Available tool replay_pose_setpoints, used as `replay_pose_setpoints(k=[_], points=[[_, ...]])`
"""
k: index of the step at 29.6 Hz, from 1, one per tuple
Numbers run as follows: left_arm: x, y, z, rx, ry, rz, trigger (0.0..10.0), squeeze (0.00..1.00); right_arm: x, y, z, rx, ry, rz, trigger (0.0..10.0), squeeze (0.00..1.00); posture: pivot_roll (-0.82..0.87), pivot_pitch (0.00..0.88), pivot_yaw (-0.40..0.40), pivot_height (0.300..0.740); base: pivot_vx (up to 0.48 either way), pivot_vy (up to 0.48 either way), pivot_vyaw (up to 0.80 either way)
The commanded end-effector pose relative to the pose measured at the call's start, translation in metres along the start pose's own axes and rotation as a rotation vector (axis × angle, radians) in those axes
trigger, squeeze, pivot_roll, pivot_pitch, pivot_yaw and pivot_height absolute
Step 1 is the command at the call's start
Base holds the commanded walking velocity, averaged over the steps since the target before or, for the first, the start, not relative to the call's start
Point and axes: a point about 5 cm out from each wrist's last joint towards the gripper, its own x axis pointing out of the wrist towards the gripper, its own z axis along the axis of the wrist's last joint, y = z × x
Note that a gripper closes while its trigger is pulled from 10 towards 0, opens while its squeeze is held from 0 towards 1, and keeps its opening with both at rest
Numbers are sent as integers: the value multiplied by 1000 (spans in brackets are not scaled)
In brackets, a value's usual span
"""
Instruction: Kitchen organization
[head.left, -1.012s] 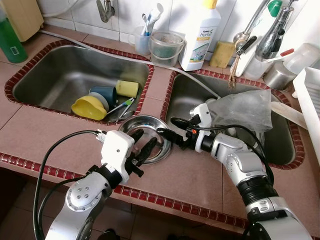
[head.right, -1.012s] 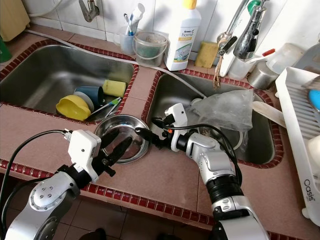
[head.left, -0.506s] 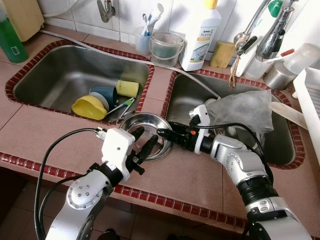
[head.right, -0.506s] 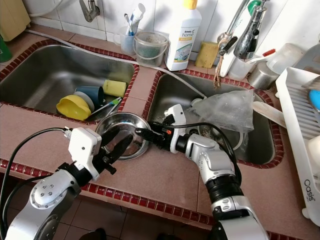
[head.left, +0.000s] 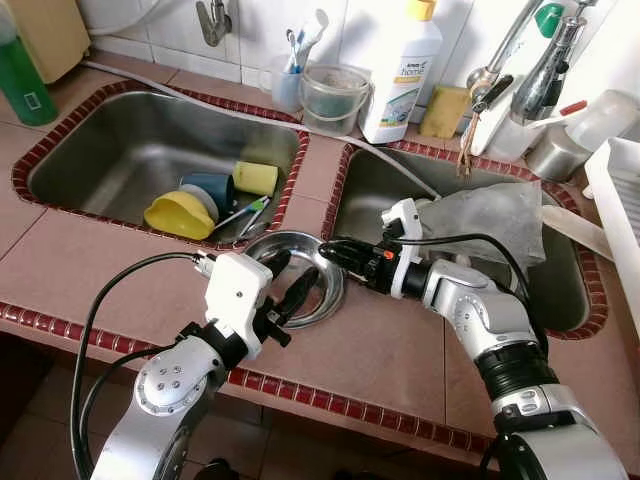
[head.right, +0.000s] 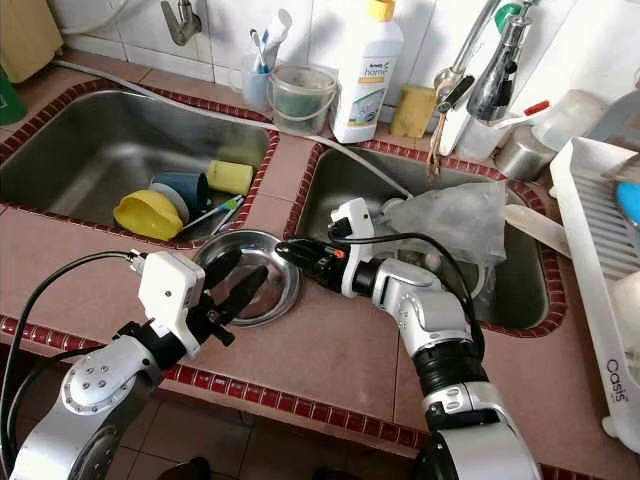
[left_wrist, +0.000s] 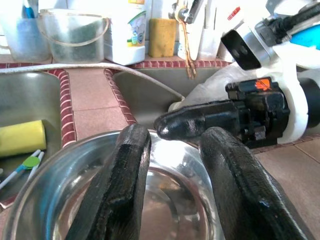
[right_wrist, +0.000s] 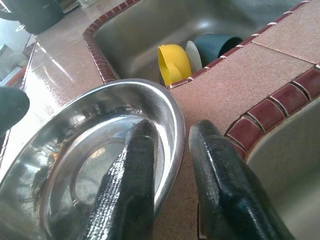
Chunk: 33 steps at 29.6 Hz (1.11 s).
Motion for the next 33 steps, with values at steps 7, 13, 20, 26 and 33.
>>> replay_pose_setpoints(k=[7,13,20,26,33], points=[[-6,-11,-4,0,26,-87,10000,0,-2,-4,5,4,-12,-5,0,0,63,111,-130,740,0,0,0],[-8,-16,-4,-2,30,-123,10000,0,-1,-4,5,6,-13,0,0,0,65,106,-129,740,0,0,0],[-8,-17,-4,-2,32,-130,10000,0,-1,-4,5,3,-20,2,0,0,67,103,-130,740,0,0,0],[-8,-17,-4,-1,31,-130,10000,0,-2,-5,6,17,-33,11,10000,1000,66,100,-129,740,0,0,0],[-5,-15,-3,0,23,-129,10000,0,-6,-6,11,-12,-45,27,10000,1000,59,96,-128,740,0,0,0]])
